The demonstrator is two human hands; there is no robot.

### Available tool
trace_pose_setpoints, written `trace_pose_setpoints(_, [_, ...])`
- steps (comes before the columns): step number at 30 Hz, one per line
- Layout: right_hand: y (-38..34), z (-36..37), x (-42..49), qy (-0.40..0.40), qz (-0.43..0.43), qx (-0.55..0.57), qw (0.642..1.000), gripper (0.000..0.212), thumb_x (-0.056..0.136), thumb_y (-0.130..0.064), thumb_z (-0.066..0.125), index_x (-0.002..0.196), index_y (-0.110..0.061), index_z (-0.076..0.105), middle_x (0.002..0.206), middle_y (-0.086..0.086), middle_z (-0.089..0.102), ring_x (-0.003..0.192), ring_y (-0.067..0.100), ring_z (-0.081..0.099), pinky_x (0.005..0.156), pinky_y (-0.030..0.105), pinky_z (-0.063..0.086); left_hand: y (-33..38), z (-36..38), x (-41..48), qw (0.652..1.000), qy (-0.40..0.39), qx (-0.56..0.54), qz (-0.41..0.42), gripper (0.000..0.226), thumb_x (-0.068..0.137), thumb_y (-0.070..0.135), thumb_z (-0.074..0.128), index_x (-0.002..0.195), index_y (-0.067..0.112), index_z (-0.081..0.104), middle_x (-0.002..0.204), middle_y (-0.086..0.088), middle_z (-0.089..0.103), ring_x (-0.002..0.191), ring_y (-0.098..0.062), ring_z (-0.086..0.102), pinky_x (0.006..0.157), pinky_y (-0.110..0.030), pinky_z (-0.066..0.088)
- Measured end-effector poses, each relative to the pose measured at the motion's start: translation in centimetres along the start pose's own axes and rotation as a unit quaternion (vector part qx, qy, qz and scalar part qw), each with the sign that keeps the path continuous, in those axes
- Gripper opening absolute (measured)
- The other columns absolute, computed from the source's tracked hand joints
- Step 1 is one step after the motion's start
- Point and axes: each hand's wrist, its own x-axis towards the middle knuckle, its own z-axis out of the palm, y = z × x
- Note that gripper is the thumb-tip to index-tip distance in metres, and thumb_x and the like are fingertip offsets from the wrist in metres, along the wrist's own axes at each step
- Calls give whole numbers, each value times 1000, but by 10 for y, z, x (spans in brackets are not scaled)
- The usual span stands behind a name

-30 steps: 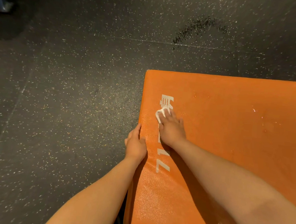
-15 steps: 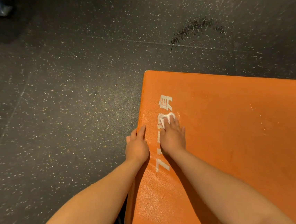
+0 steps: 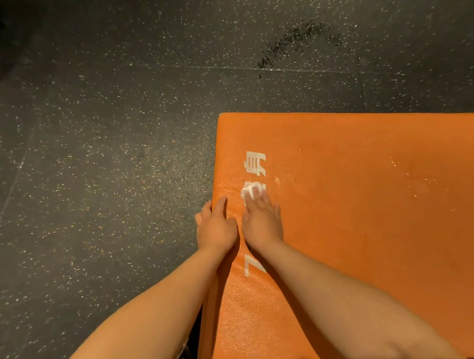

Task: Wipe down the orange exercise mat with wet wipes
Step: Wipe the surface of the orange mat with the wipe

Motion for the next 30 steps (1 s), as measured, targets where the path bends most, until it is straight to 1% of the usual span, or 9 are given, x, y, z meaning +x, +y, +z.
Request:
trace_pose_setpoints(5, [11, -1, 5, 0, -94, -32, 995, 52, 109, -27, 32, 160, -29, 24, 170, -4, 5, 156, 14, -6, 124, 46, -9, 5, -3, 9, 1000, 2, -11, 6, 60, 98, 21, 44, 155, 34, 30, 161, -9, 25, 142, -33, 19, 115, -41, 27])
trace_pose_setpoints(9, [37, -15, 22, 78, 61, -12, 995, 58, 108, -29, 28, 162, -25, 9, 169, 1, -12, 154, 18, -19, 125, 46, -6, 6, -6, 18, 1000, 11, -20, 7, 57, 99, 24, 46, 154, 34, 32, 156, -5, 31, 137, -31, 25, 110, -38, 31])
trace_pose_setpoints(11, [30, -13, 26, 76, 80, -4, 994, 58, 109, -31, 26, 163, -24, 6, 169, 0, -13, 154, 16, -20, 125, 45, -7, 6, -8, 21, 1000, 19, -22, 8, 54, 99, 23, 45, 151, 35, 36, 151, -5, 35, 134, -30, 28, 105, -37, 33])
trace_pose_setpoints(16, [-4, -6, 33, -15, -107, -33, 994, 53, 110, -30, 25, 162, -27, 15, 170, -4, 1, 156, 13, -8, 125, 47, -11, 8, -6, 29, 999, 45, -26, -4, 52, 104, 27, 40, 155, 32, 28, 147, -11, 36, 132, -32, 31, 107, -40, 31])
trace_pose_setpoints(18, [1, -10, 40, -28, -142, -66, 987, 53, 111, -33, 23, 163, -28, 11, 170, -6, 0, 156, 13, -7, 125, 47, -11, 7, -7, 31, 999, 45, -29, -7, 52, 105, 30, 40, 156, 32, 26, 147, -10, 36, 131, -31, 32, 107, -40, 31])
trace_pose_setpoints(20, [14, -17, 47, -14, -121, -86, 989, 54, 111, -31, 21, 163, -30, 5, 170, -6, -4, 155, 13, -10, 125, 47, -9, 5, -7, 31, 999, 45, -23, -1, 52, 106, 31, 41, 156, 32, 26, 145, -9, 38, 129, -30, 33, 105, -38, 32])
trace_pose_setpoints(23, [29, -26, 60, 35, 4, -64, 997, 58, 110, -25, 24, 163, -26, 0, 170, -3, -10, 155, 16, -14, 125, 48, -7, 2, -7, 31, 999, 41, -27, 7, 52, 106, 33, 41, 156, 33, 27, 141, -7, 39, 126, -26, 34, 103, -35, 33])
trace_pose_setpoints(25, [20, -23, 63, 51, 33, -44, 997, 60, 109, -21, 28, 163, -26, 2, 170, -2, -10, 155, 17, -14, 126, 48, -4, 2, -6, 32, 999, 41, -27, 11, 52, 106, 32, 43, 156, 32, 28, 141, -8, 39, 126, -27, 35, 103, -36, 34])
trace_pose_setpoints(30, [-18, -1, 46, -35, -160, -85, 983, 58, 108, -21, 32, 162, -26, 11, 170, -3, -2, 156, 15, -8, 125, 51, -6, -6, -8, 37, 997, 32, -62, 16, 51, 103, 27, 48, 152, 36, 33, 137, -10, 43, 128, -31, 38, 108, -40, 33])
